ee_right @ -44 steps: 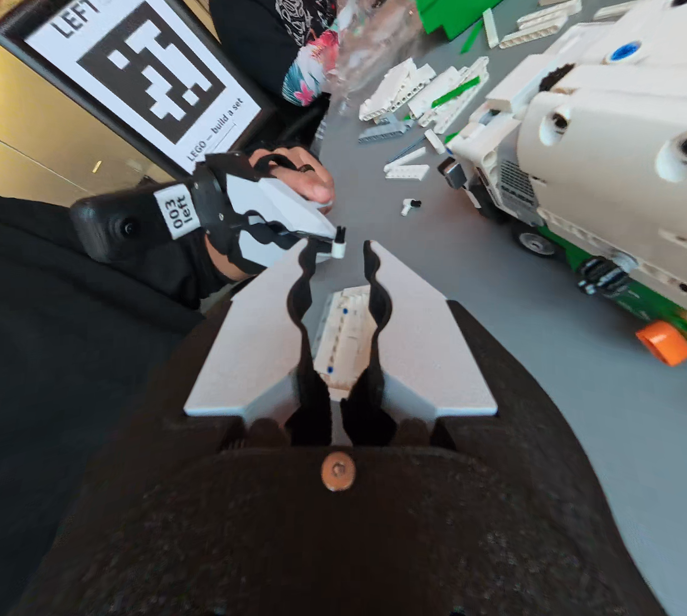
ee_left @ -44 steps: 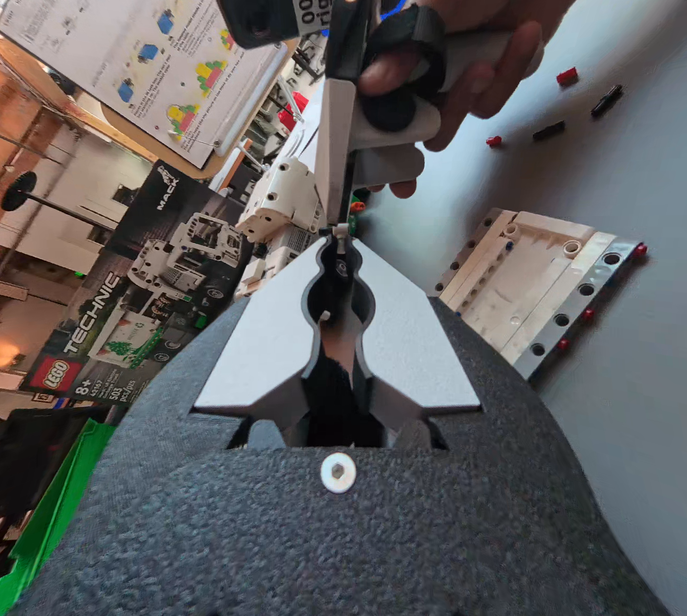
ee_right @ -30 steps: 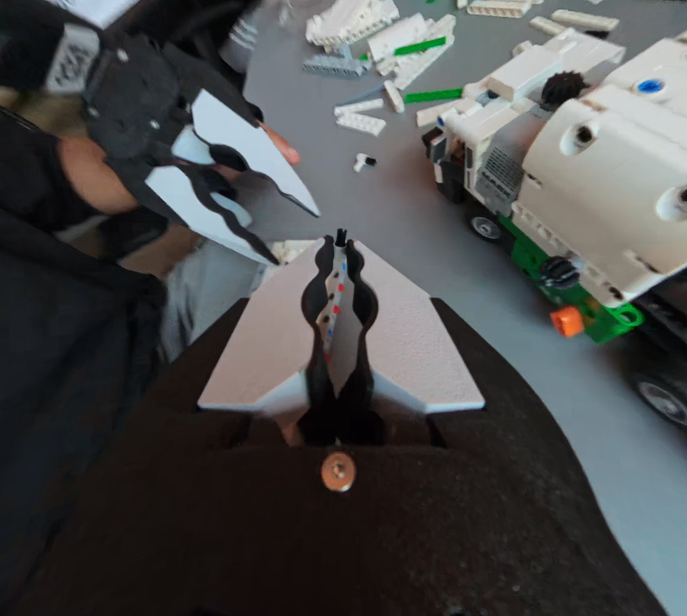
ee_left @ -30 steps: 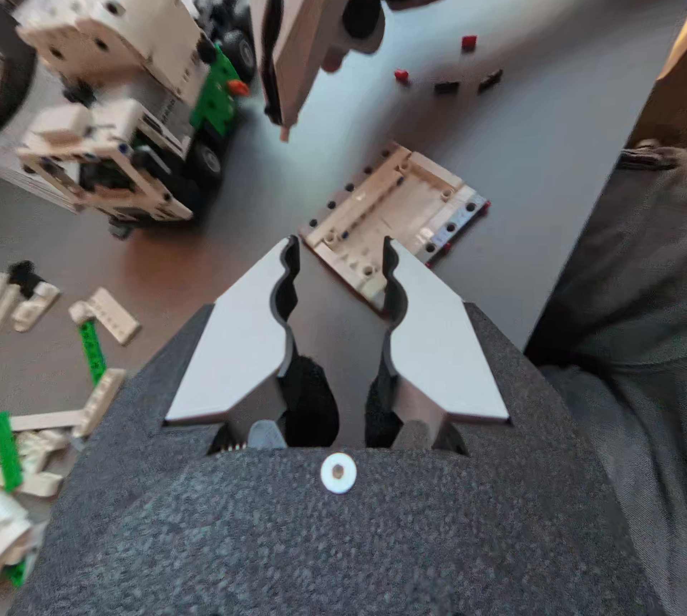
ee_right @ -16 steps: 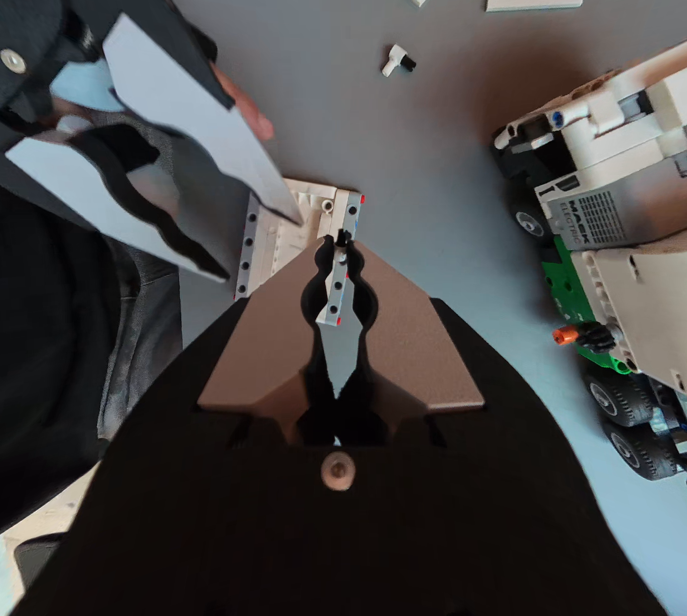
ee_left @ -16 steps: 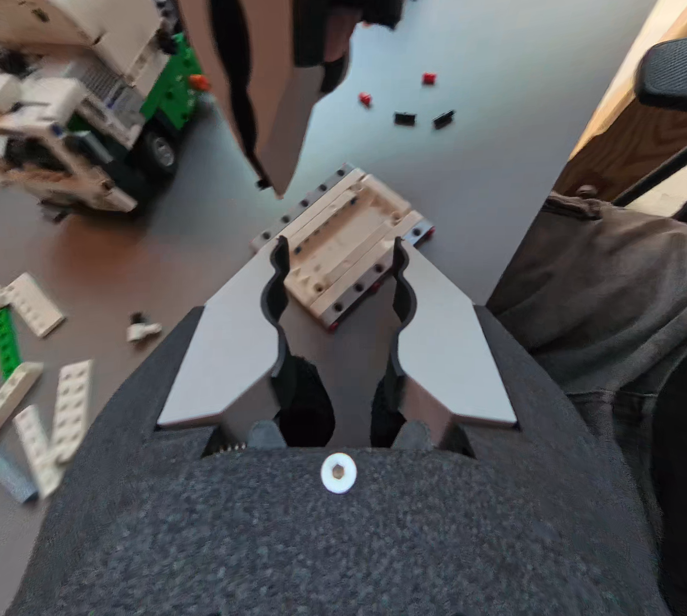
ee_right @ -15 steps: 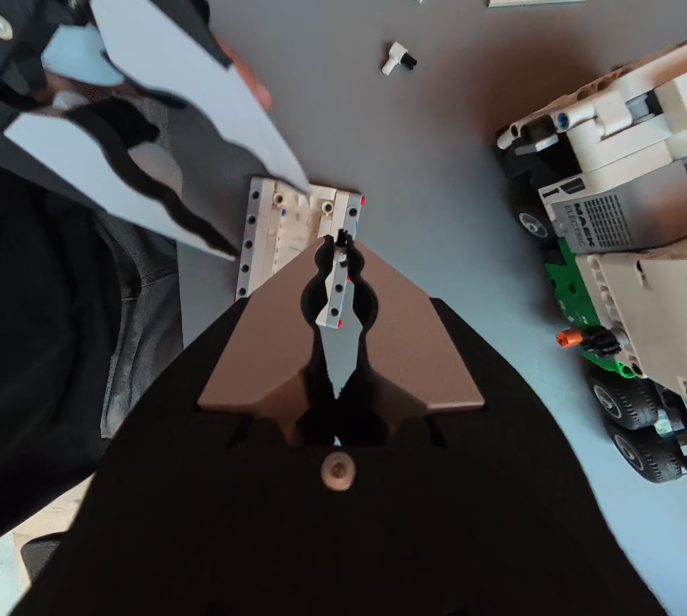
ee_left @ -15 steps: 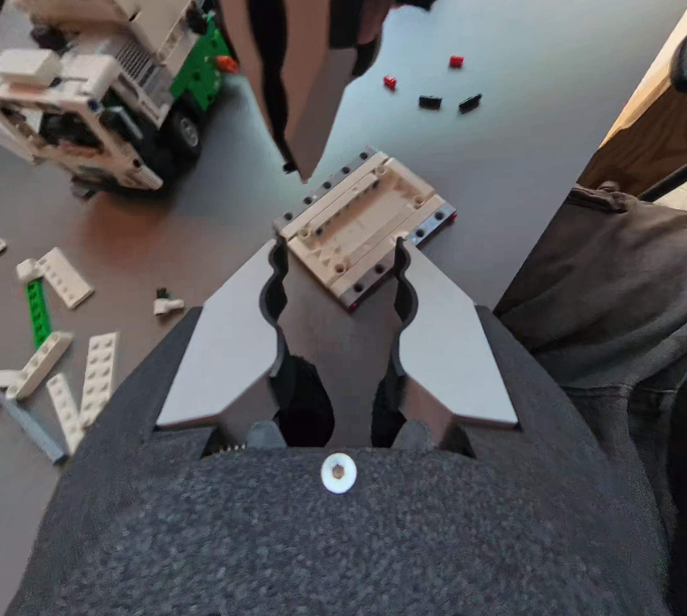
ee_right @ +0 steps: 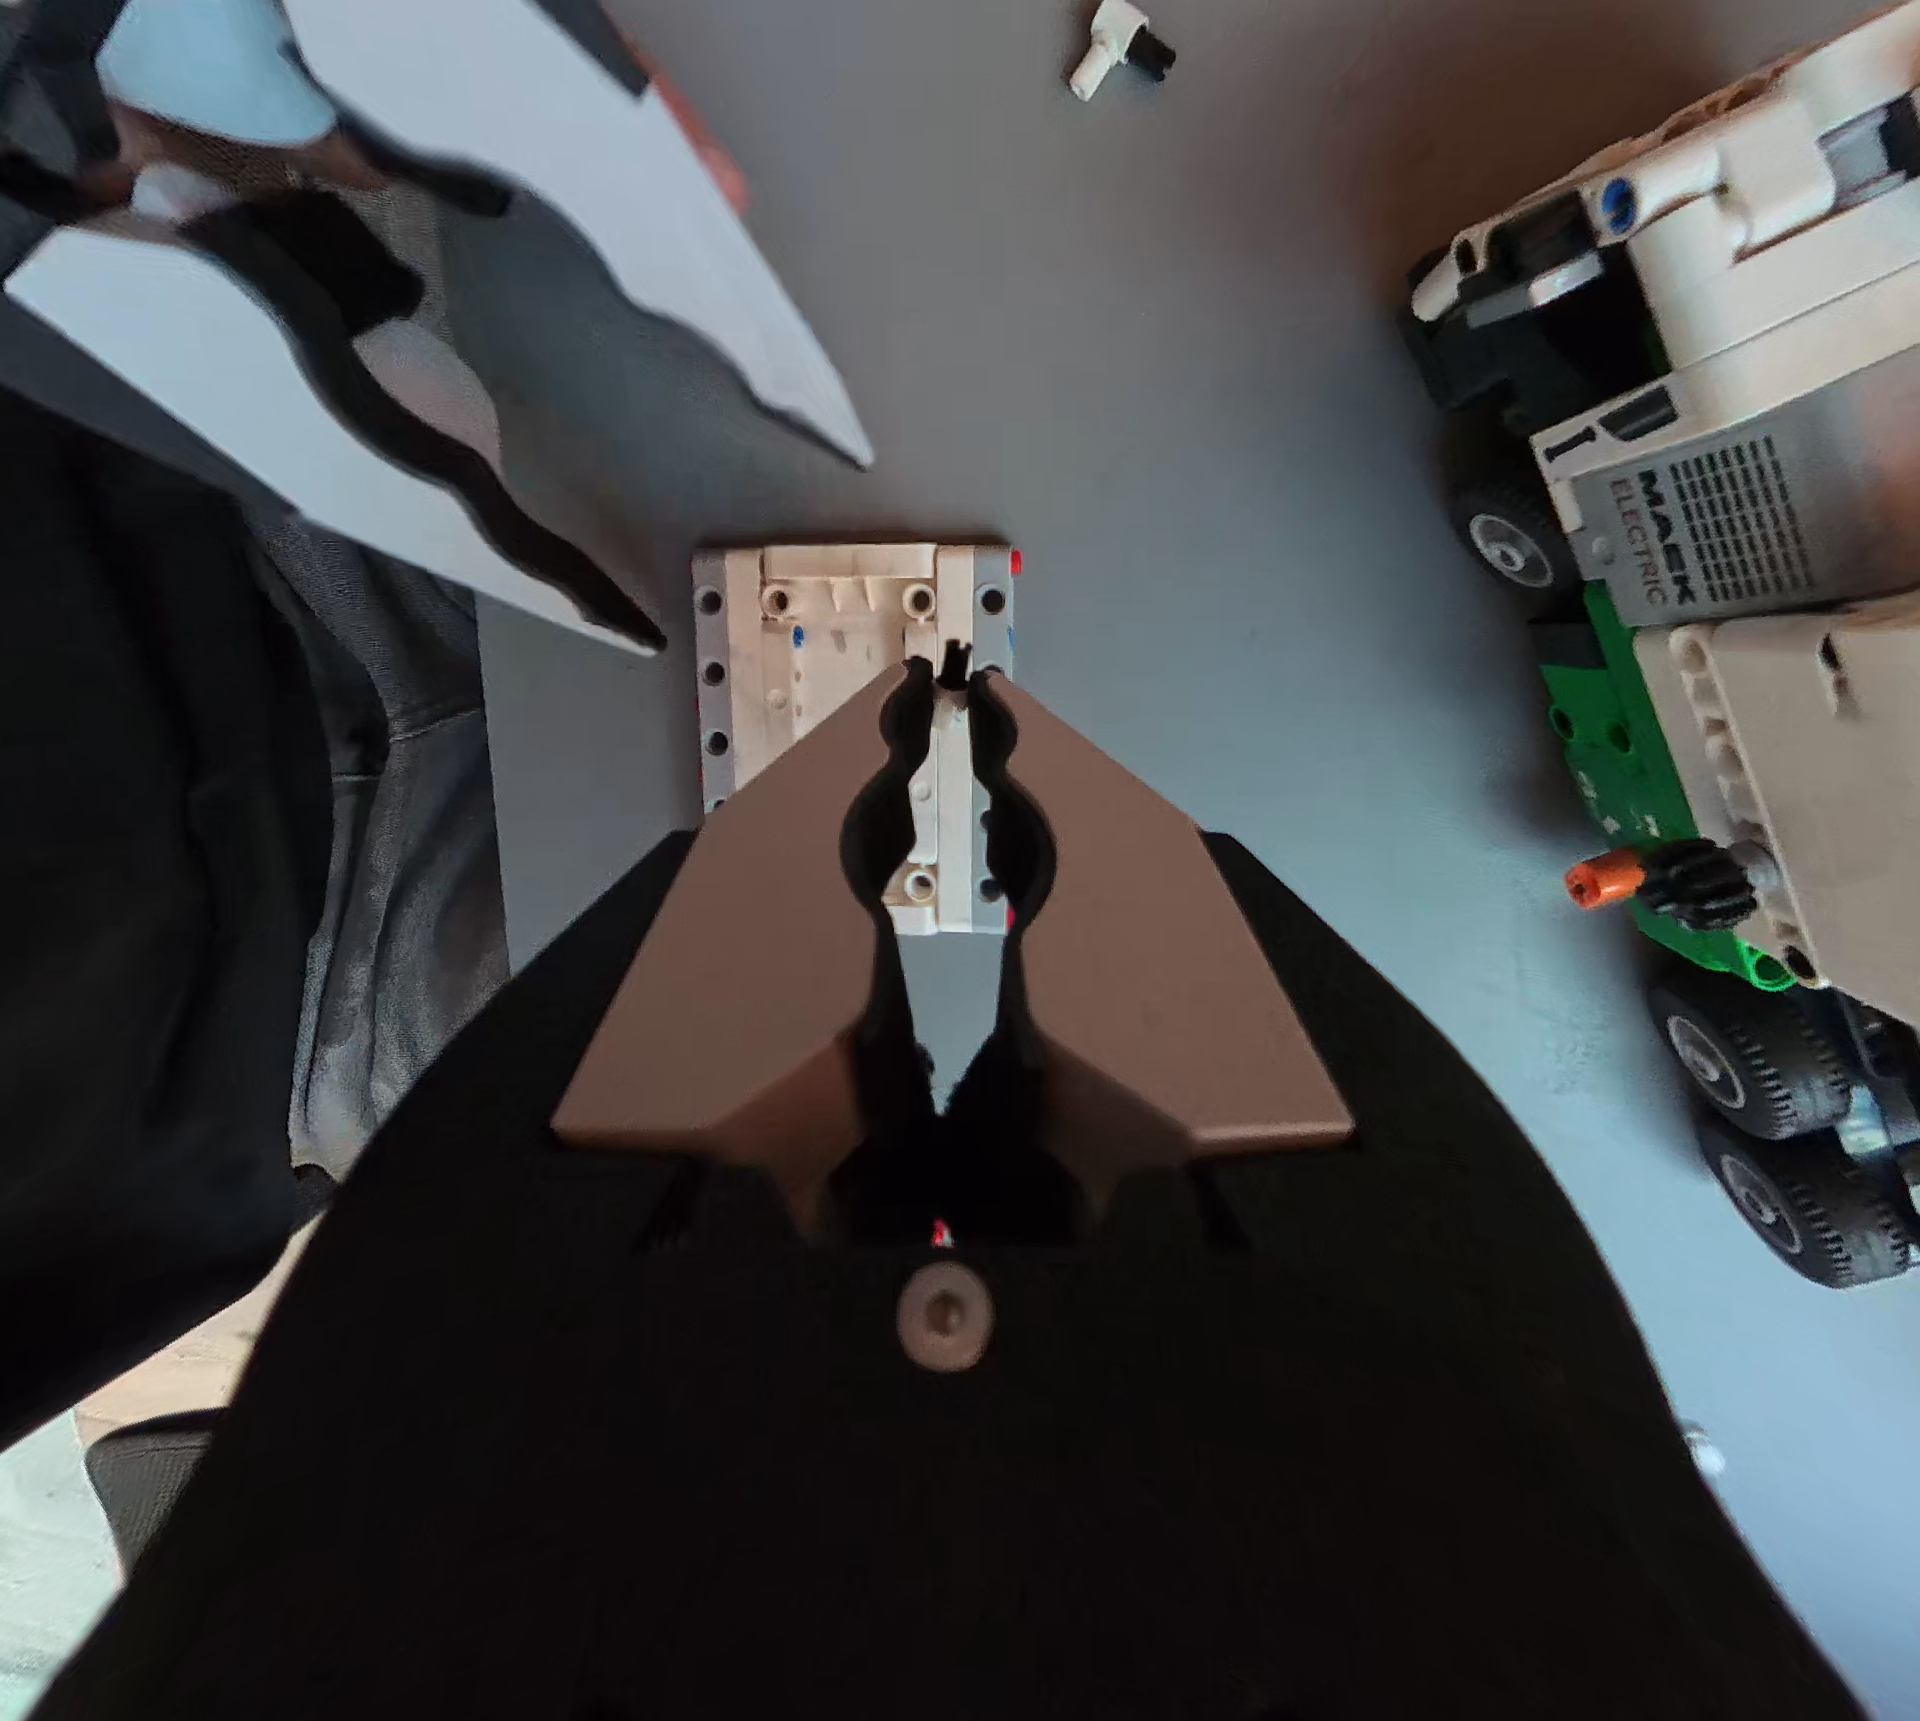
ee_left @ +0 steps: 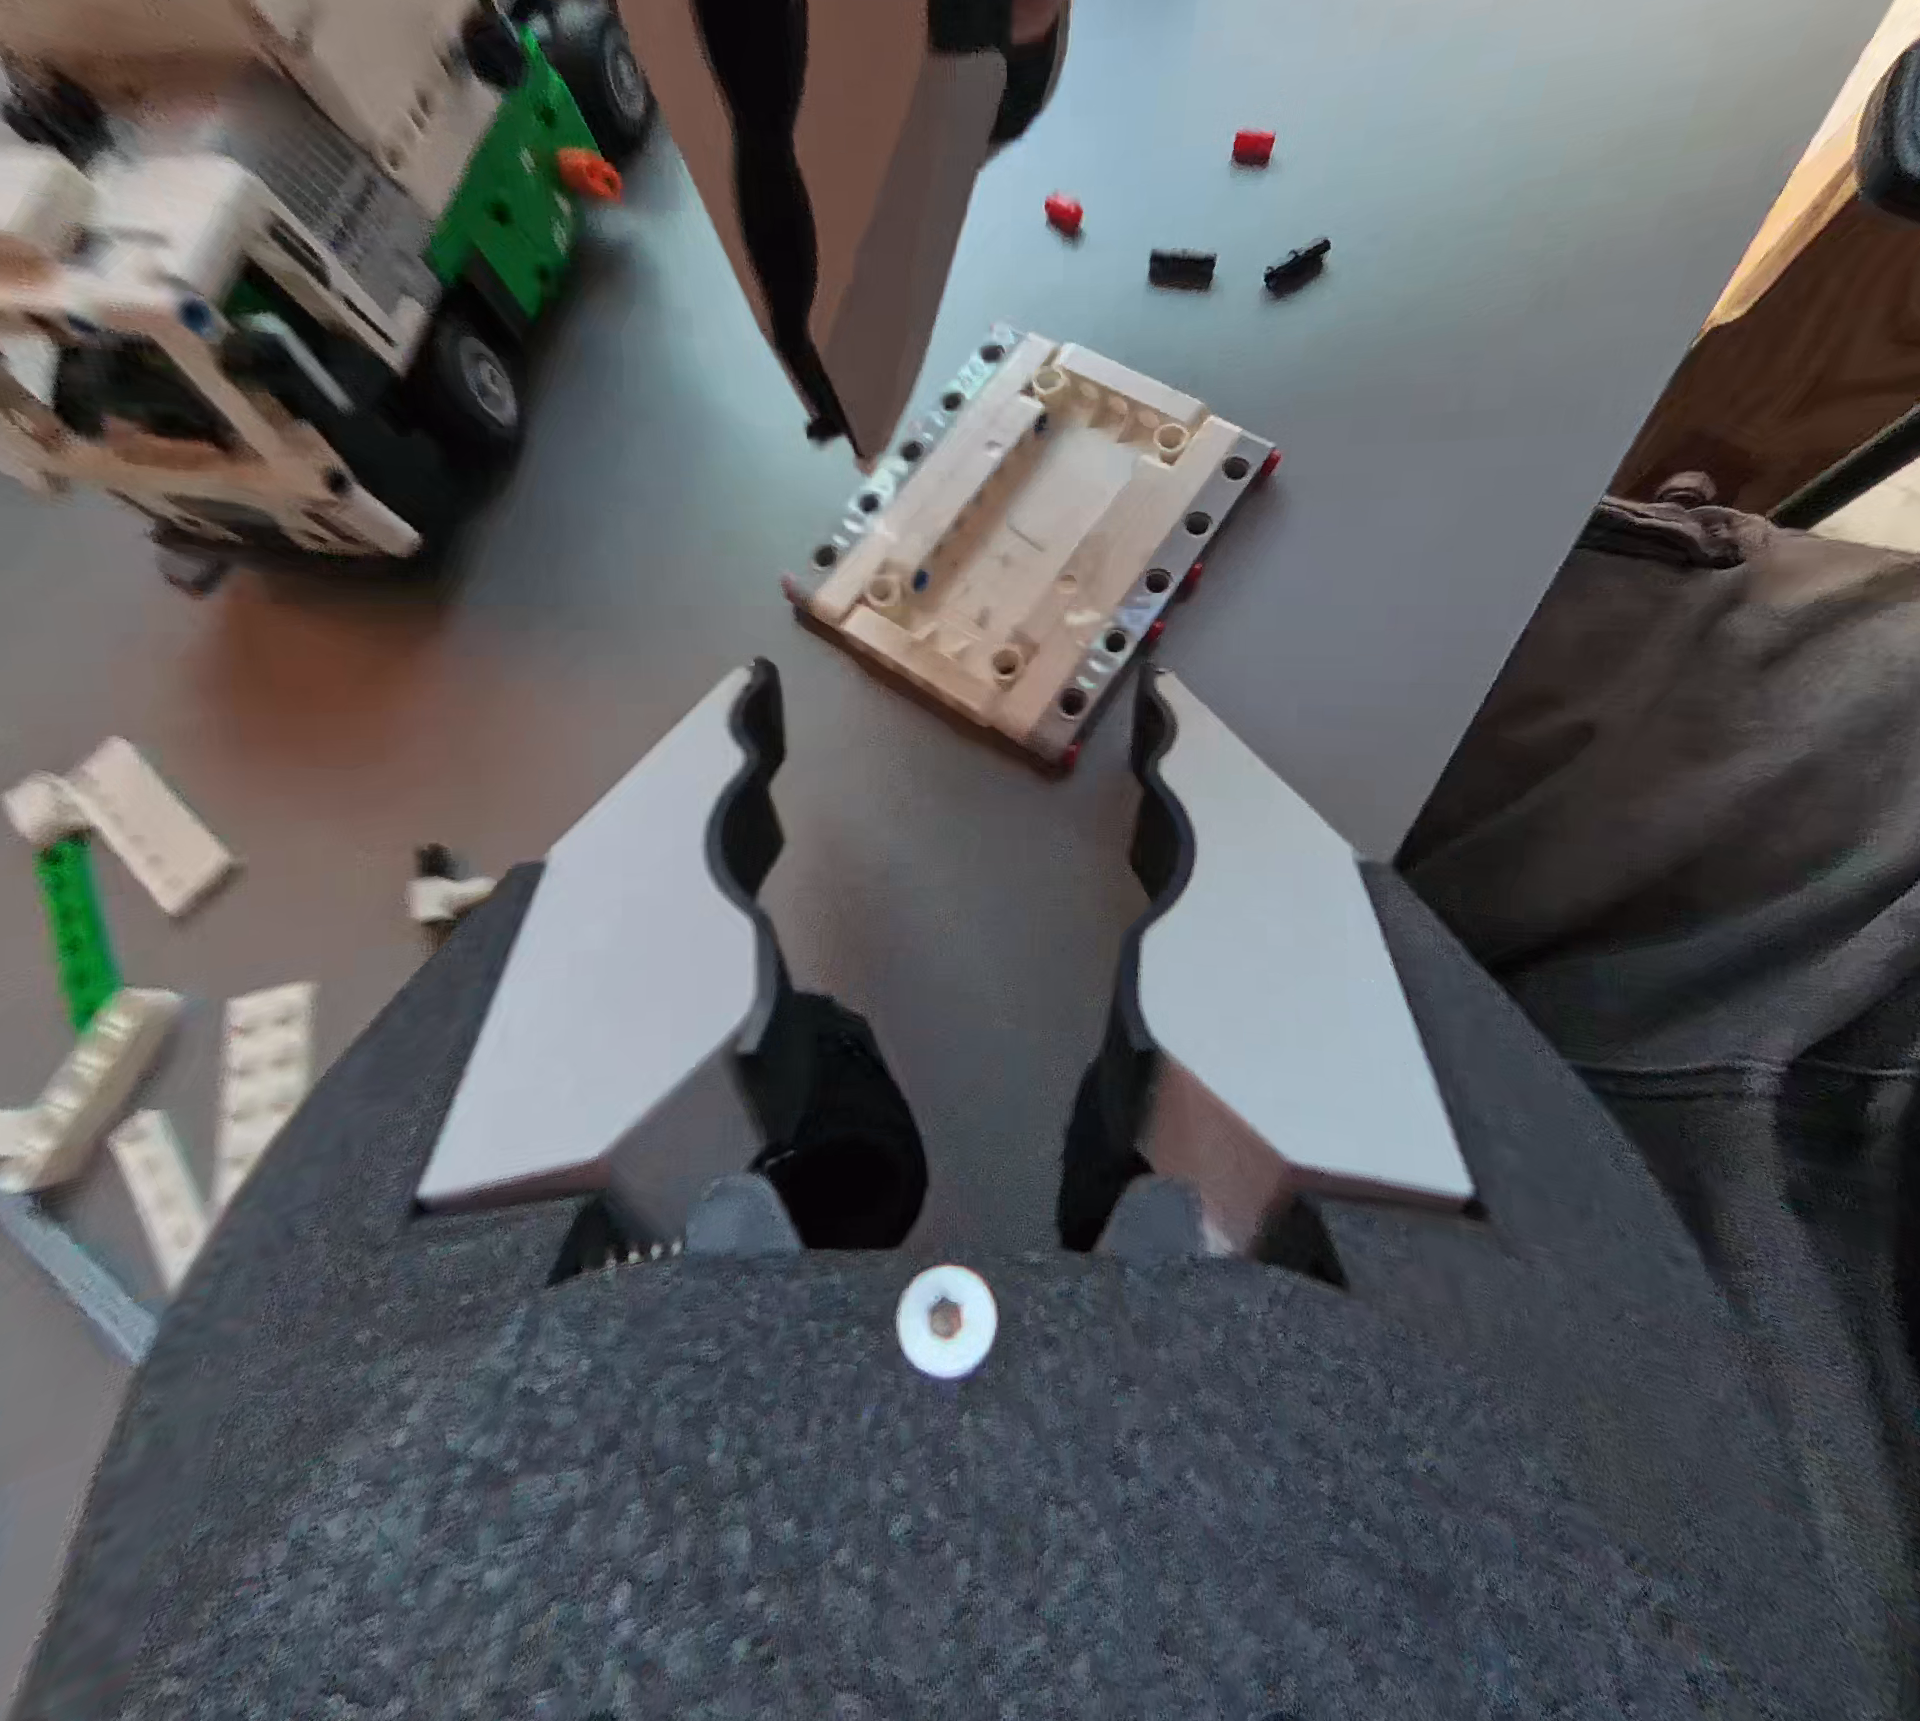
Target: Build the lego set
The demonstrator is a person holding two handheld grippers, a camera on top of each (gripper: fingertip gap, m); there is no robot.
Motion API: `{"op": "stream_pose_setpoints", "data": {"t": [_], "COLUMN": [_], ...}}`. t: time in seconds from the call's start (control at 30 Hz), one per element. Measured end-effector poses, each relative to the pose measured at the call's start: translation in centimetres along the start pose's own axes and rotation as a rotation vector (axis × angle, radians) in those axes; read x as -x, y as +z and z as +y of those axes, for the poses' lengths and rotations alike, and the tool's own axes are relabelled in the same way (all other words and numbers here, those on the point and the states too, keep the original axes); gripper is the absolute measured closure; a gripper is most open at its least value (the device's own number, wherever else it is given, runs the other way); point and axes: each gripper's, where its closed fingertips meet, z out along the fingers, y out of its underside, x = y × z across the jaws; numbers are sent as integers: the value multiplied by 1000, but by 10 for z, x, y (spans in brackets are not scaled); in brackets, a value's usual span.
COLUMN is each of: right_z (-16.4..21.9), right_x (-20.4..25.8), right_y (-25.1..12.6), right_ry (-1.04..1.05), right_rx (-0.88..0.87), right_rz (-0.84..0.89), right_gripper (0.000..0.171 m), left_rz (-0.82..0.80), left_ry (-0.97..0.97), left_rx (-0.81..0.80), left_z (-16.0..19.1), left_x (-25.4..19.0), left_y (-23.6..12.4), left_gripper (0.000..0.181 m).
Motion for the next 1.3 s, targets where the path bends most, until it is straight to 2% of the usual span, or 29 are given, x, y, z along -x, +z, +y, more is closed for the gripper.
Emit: {"op": "stream_pose_setpoints", "data": {"t": [0.1, 0.17, 0.3, 0.47, 0.57, 0.67, 0.77, 0.87, 1.0, 1.3], "right_z": [-10, -11, -10, -9, -9, -8, -7, -10, -7, -2], "right_x": [1, 0, -4, -11, -11, -12, -11, -4, -12, -12], "right_y": [-1, 6, 13, 14, 18, 18, 17, 17, 16, 16], "right_ry": [-25, -57, -125, -134, -126, -121, -115, -92, -118, -103], "right_rx": [-26, 1, 36, 41, 40, 44, 43, 15, 32, 48], "right_rz": [-24, -8, 45, 61, 43, 34, 16, -30, 22, 20], "right_gripper": [166, 166, 166, 166, 166, 166, 166, 166, 166, 166], "left_rz": [22, 98, 231, 375, 461, 474, 477, 476, 484, 483], "left_ry": [250, 398, 349, 301, 279, 289, 286, 284, 295, 290], "left_rx": [-185, -247, -141, 34, 80, 75, 65, 61, 54, 54], "left_z": [-22, -26, -18, -1, 1, 0, -1, -2, -2, -2], "left_x": [17, 15, 20, 14, 8, 8, 7, 8, 5, 5], "left_y": [-10, -7, 9, 26, 29, 30, 29, 29, 28, 29], "left_gripper": [87, 90, 75, 69, 72, 75, 91, 94, 105, 105]}}
